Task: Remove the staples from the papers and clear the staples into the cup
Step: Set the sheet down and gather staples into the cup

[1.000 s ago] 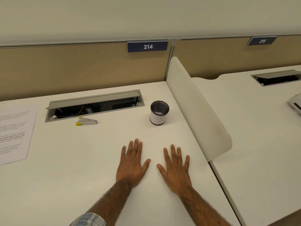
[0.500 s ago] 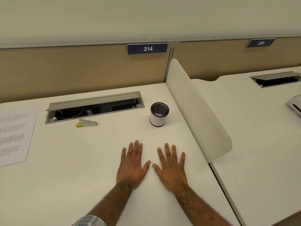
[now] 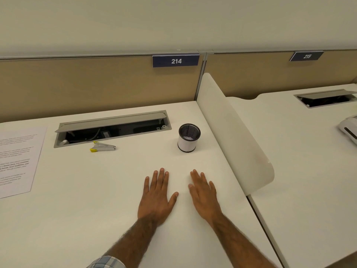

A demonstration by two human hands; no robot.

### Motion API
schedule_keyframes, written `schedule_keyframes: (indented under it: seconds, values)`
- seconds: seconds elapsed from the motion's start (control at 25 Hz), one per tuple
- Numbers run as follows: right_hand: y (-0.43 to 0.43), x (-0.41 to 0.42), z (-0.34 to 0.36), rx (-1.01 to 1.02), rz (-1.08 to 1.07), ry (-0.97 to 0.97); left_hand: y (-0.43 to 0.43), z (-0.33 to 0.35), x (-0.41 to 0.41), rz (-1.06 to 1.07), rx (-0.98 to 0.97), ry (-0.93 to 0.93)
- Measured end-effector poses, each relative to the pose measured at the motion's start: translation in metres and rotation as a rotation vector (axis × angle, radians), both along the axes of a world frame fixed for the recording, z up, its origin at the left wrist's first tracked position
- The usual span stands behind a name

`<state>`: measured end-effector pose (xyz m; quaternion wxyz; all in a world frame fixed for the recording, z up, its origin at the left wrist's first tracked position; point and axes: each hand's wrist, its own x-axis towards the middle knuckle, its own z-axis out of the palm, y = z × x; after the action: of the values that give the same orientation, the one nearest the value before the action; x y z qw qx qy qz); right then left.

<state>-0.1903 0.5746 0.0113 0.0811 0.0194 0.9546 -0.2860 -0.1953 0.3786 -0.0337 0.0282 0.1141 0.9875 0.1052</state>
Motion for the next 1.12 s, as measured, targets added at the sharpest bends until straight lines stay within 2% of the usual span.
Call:
schedule_keyframes:
  seconds: [0.12,0.2,0.32,0.4,0.48,0.56,0.68,0.8,0.88,0.92,1.0,1.12]
  values:
    - [0.004,-0.011,0.033,-0.652,-0.422,-0.039,0.001,0.003,0.0,-0.014,0.004,-0.004]
    - [0.01,-0.02,0.049,-0.921,-0.611,-0.132,0.0,0.005,0.0,-0.007,0.003,0.003]
    - [0.015,-0.032,0.068,-1.167,-0.665,-0.337,-0.001,0.004,0.0,-0.003,0.007,0.012]
    - [0.017,-0.044,0.077,-1.227,-0.651,-0.408,0.0,0.004,0.0,-0.006,0.014,0.013]
    - [0.015,-0.061,0.088,-1.235,-0.626,-0.398,0.0,0.004,0.0,-0.006,0.022,0.013]
    - [0.011,-0.085,0.103,-1.17,-0.61,-0.3,-0.001,0.004,0.0,-0.006,0.026,0.009]
    - [0.005,-0.129,0.122,-0.851,-0.524,-0.046,-0.001,0.006,0.001,-0.007,0.048,0.019]
    - [0.0,-0.17,0.127,-0.272,-0.335,0.12,-0.001,0.006,0.001,-0.005,0.045,0.013]
    - [-0.002,-0.183,0.129,0.102,-0.215,0.127,-0.001,0.006,0.001,-0.007,0.05,0.018]
    - [-0.003,-0.187,0.13,0.211,-0.181,0.124,-0.002,0.005,0.0,-0.011,0.051,0.013]
    - [-0.004,-0.192,0.132,0.323,-0.14,0.129,-0.002,0.004,0.001,-0.012,0.048,0.016]
    - [-0.002,-0.197,0.132,0.317,-0.13,0.146,-0.001,0.003,0.001,-0.014,0.04,0.018]
